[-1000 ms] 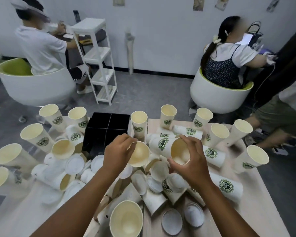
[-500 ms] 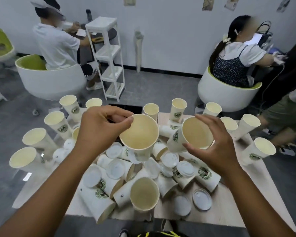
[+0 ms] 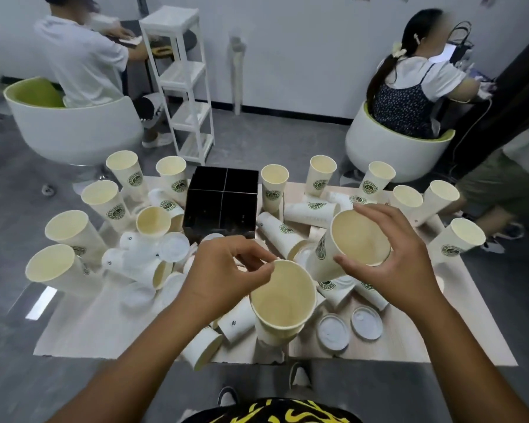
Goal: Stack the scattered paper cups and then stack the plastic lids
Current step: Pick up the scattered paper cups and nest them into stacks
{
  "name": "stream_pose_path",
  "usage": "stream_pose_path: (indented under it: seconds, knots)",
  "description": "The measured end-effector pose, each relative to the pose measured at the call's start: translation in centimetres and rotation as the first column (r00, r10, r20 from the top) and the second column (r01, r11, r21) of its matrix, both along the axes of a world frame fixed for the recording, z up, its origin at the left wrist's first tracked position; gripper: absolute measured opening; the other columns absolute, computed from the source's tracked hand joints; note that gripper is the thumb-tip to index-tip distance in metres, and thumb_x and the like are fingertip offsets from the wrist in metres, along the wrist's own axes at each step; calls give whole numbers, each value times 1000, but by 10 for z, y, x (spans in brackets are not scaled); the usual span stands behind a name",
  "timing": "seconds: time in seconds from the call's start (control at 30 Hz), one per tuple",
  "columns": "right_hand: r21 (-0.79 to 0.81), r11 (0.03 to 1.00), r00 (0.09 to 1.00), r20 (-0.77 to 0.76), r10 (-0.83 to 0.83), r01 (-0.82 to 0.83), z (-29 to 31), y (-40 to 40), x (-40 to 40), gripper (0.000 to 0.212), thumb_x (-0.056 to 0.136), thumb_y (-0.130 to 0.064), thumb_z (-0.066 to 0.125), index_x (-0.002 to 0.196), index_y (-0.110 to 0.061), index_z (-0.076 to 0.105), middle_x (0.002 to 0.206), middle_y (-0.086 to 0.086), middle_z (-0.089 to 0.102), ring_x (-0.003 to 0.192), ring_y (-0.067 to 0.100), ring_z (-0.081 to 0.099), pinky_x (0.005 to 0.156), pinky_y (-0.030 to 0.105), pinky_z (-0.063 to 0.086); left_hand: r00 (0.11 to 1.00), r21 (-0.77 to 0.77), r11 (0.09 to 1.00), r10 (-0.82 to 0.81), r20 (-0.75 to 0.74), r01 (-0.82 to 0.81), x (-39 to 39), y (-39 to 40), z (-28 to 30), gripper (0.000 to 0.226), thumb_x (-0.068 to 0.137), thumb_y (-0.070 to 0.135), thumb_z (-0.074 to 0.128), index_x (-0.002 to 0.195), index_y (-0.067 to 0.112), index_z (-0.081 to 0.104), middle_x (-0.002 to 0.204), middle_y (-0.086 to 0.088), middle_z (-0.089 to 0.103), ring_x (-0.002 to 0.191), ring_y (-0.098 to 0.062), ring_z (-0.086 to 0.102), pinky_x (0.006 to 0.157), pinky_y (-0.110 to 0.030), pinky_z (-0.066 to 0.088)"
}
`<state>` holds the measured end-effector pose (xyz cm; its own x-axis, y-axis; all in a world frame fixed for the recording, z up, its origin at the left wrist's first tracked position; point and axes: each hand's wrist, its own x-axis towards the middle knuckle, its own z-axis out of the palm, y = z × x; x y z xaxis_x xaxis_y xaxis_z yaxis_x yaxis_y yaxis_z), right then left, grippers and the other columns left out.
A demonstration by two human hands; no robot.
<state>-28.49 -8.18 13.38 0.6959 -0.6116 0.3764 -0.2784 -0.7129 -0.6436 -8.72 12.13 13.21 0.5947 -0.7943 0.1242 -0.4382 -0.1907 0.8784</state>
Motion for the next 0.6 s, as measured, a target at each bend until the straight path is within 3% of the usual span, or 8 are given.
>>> stream_pose_path:
  seconds: [0.1, 0.27, 0.43, 0.6]
  knots:
    - [6, 1000, 1000, -3, -8, 8, -2, 13, -4, 81, 68, -46, 93, 140, -30, 59, 136, -14, 53, 133, 7, 50, 113, 23, 38, 998, 12, 1000, -29, 52, 29, 2, -2, -26, 18, 79, 11, 86, 82, 28, 81, 72, 14, 73, 72, -8, 71, 63, -9, 48]
    - [-15, 999, 999, -24, -36, 36, 0, 30, -14, 82, 66, -35, 95, 140, -27, 59, 137, -12, 54, 134, 9, 50, 112, 31, 42, 992, 39, 996, -89, 87, 86, 6, -5, -60, 21, 78, 24, 88, 96, 30, 78, 86, 15, 72, 84, -8, 70, 72, -24, 59]
    - [-64, 997, 998, 38, -48, 50, 28, 44, -26, 82, 66, -44, 91, 139, -26, 59, 138, -11, 55, 133, 10, 51, 110, 30, 43, 991, 12, 994, -105, 87, 104, 8, 4, -65, 31, 78, 27, 89, 105, 32, 76, 99, 19, 71, 93, -5, 67, 70, -22, 60]
    - [-103, 993, 993, 101, 65, -54, 58, 73, -22, 82, 66, -48, 88, 138, -18, 60, 138, -3, 57, 134, 14, 53, 109, 28, 43, 996, -45, 995, -84, 28, 86, 12, 15, -53, 38, 78, 24, 88, 111, 34, 72, 108, 21, 69, 99, -7, 69, 75, -25, 60]
